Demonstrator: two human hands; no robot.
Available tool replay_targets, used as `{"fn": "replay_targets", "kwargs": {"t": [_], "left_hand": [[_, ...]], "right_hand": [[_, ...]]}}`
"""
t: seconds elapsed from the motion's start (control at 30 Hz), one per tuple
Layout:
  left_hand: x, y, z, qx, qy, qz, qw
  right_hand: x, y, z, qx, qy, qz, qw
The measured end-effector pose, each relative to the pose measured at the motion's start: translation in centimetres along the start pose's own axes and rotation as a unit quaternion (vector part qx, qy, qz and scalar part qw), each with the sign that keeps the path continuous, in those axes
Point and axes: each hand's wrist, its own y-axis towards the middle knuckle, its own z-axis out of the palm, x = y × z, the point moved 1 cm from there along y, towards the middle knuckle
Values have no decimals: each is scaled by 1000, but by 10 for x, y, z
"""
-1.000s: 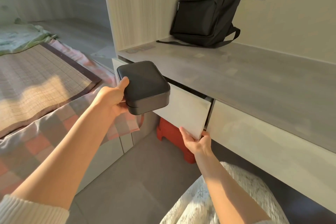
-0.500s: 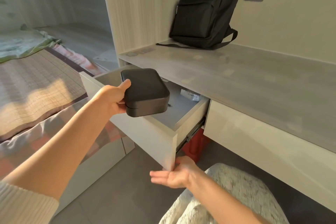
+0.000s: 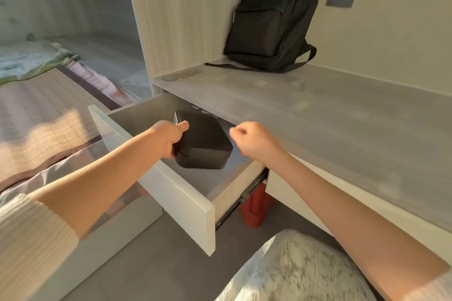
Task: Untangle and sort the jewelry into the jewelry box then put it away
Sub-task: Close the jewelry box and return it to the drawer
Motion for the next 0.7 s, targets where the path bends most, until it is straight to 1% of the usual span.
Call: {"fn": "replay_targets", "kwargs": {"t": [0.03, 0.07, 0.1, 0.17, 0.2, 0.23, 0.27, 0.33, 0.43, 0.5, 0.57, 0.7], "left_hand": [[3, 2, -1, -9, 3, -4, 1000], [6, 5, -2, -18, 13, -11, 1000], [10, 7, -1, -29, 29, -20, 999], [16, 13, 5, -47, 59, -40, 996], [18, 15, 10, -44, 66, -56, 995], [19, 16, 16, -35, 77, -75, 994], [21, 17, 21, -26, 91, -99, 991], [26, 18, 26, -6, 114, -137, 984], [30, 23, 23, 17, 143, -162, 976], [30, 25, 21, 52, 160, -189, 968], [31, 29, 19, 76, 199, -216, 953], [34, 34, 16, 102, 312, -196, 924]], "right_hand": [[5, 13, 10, 49, -37, 10, 998], [10, 23, 20, 102, -52, 35, 993], [12, 31, 29, 157, -37, 75, 984], [10, 41, 42, 247, 58, 170, 952], [7, 43, 46, 265, 98, 200, 938], [3, 47, 50, 274, 108, 210, 932], [-2, 51, 53, 283, 95, 209, 931], [-7, 54, 57, 303, 43, 204, 930], [-11, 58, 61, 324, -12, 195, 926], [-11, 59, 61, 328, -48, 177, 927], [-13, 61, 62, 321, -74, 156, 931], [-12, 57, 68, 303, -109, 120, 939]]}}
